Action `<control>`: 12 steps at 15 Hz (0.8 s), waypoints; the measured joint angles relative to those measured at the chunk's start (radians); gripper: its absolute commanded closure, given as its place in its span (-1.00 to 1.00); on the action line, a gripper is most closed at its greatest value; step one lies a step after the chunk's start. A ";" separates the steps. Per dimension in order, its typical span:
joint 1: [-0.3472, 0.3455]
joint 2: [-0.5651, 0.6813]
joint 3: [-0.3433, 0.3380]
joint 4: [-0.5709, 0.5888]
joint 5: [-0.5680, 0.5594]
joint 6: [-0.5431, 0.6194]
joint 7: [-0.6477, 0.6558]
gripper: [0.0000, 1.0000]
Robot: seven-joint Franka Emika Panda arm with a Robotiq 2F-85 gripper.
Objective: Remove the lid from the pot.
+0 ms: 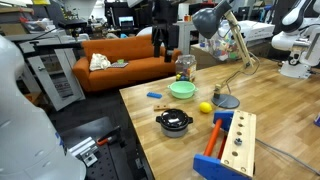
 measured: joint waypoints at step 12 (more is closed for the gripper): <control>0.000 0.018 -0.003 0.002 0.005 0.039 0.000 -1.00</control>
